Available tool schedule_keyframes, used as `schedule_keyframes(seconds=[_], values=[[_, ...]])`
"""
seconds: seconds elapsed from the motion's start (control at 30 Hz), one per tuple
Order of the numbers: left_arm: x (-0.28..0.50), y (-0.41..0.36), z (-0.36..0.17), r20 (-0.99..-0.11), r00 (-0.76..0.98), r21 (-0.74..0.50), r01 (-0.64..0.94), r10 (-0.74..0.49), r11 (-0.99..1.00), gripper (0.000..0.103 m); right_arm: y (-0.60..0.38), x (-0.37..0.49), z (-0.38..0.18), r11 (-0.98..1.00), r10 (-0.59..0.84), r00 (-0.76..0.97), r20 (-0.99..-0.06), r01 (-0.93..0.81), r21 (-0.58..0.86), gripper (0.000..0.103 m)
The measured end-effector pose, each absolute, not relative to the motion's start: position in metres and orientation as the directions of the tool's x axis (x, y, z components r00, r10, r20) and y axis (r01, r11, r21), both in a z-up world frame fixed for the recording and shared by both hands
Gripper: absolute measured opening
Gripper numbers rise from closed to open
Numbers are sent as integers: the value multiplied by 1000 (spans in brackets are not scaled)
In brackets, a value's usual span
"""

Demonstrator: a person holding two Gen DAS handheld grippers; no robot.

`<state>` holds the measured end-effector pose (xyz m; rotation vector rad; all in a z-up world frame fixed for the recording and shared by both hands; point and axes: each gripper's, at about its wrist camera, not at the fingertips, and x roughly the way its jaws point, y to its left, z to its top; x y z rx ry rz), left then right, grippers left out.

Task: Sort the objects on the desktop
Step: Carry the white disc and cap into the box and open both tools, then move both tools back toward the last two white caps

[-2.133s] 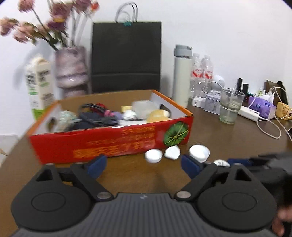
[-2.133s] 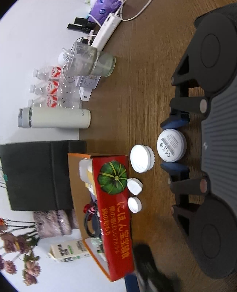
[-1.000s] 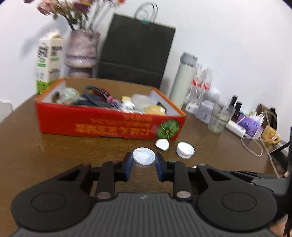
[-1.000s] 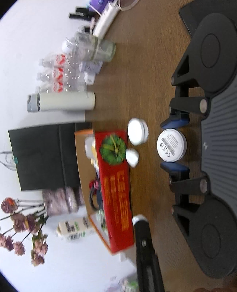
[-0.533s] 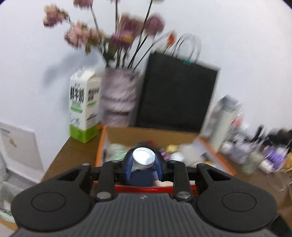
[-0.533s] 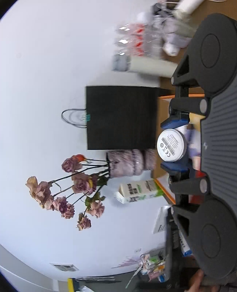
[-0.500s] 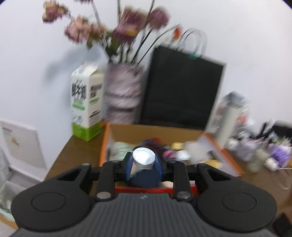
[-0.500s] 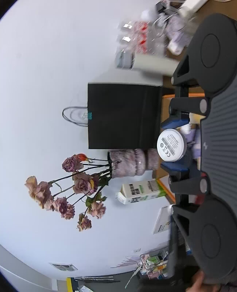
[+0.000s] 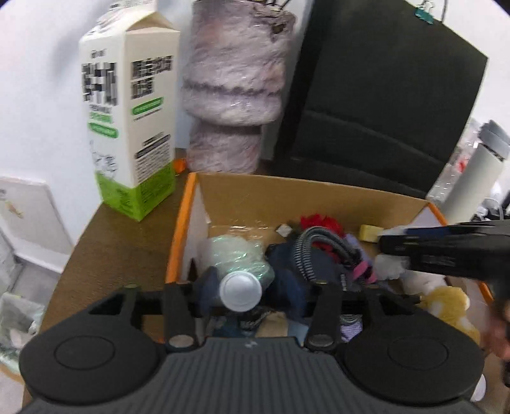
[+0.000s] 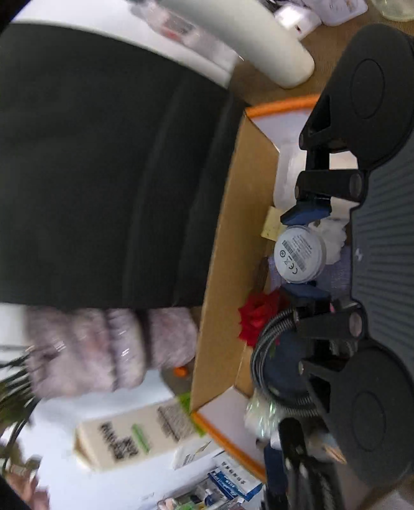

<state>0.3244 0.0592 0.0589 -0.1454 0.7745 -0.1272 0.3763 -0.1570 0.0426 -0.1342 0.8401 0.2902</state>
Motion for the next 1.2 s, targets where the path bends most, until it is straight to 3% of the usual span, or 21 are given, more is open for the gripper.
schedule_keyframes(seconds=[0.07,0.27,0.43,0.63,0.73,0.8,0.93,1.2], values=[[323,61,65,-673,717,-197,63,-182,978,78,-157,388,35,962,177,621,-763,-273,1,46],[305,70,98,-627,762,-197,48,-164,979,96,-174,360,61,962,231,655,-720,-265,68,61],[278,66,122,-625,772,-176,5,-116,984,100,-188,318,96,960,176,709,-683,-278,-41,71],[208,45,136,-574,818,-62,-1,-35,998,103,-212,259,114,955,148,755,-639,-276,-106,76],[167,44,126,-561,822,-159,11,-100,987,103,-227,220,110,963,156,771,-618,-258,-80,77],[145,40,115,-559,823,-175,9,-107,985,103,-232,191,98,965,165,779,-604,-255,-65,78],[85,16,91,-490,868,-53,63,-81,997,103,-235,135,65,968,170,784,-597,-245,-46,78],[-4,-9,32,-551,832,2,84,-69,996,103,-237,30,5,976,200,771,-604,-214,50,78]])
